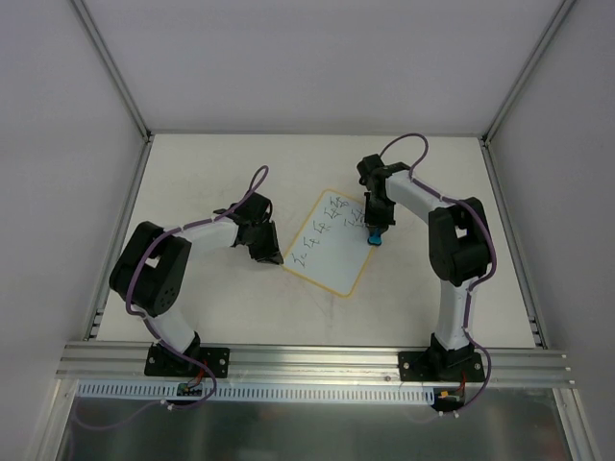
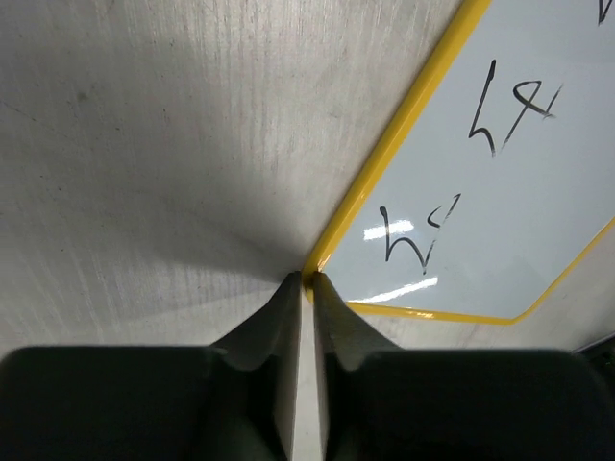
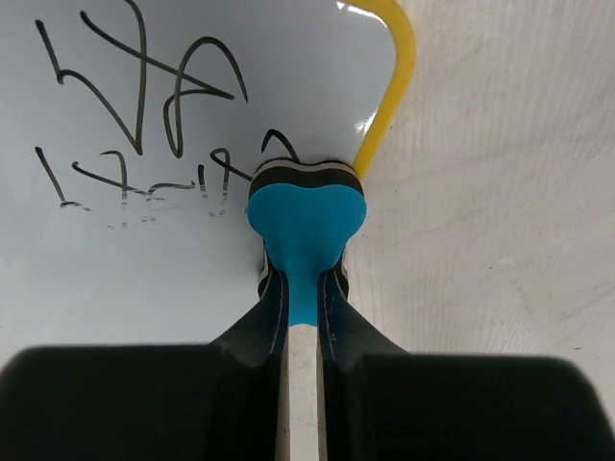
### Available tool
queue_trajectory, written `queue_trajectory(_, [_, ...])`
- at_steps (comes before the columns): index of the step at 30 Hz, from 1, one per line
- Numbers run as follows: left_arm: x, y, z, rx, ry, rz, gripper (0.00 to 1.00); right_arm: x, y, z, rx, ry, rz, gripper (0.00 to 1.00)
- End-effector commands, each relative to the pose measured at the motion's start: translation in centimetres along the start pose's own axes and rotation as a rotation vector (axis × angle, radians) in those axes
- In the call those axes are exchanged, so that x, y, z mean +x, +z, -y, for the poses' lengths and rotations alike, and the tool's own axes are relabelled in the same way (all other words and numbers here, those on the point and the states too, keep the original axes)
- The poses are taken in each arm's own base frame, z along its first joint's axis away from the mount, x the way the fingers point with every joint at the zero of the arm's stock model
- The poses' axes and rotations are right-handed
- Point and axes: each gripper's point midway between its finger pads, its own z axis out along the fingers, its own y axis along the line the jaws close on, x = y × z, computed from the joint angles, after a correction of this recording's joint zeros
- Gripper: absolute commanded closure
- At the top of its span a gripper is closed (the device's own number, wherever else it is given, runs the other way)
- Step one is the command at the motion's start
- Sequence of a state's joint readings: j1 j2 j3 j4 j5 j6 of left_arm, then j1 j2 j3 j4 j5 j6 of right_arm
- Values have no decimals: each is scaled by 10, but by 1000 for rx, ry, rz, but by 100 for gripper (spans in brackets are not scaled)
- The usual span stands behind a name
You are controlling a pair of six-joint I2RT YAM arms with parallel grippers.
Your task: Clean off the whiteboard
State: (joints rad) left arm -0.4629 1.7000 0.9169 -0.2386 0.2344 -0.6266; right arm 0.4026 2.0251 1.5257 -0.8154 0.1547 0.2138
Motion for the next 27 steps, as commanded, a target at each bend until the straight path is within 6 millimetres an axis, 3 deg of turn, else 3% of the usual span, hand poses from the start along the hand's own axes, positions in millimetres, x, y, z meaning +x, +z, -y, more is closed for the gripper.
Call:
queue_trajectory(1, [18,-4,-42,-155,49,-55,81,38,13,0,40,-79,-88,100])
queue_trajectory(5, [7,-5,-32,-128,84,-38,71,48,16,-5,27,-94,-93,100])
queue_trajectory(16, [-36,13,-4,-77,218,-19,67,58,17,-26,-11,-164,-74,100])
queue_trajectory(21, [-35,25,0,-64,228,-52,67,56,11,-40,-39,-193,-55,100])
queue_trajectory(22, [-32,27,-1,-65,228,-62,68,55,9,-43,-44,-197,-51,100])
queue_trajectory(25, [-19,33,-4,-76,222,-94,83,61,8,-59,-68,-219,-50,100])
queue_trajectory(27, [-9,34,-8,-86,199,-115,98,65,9,-66,-78,-230,-56,100])
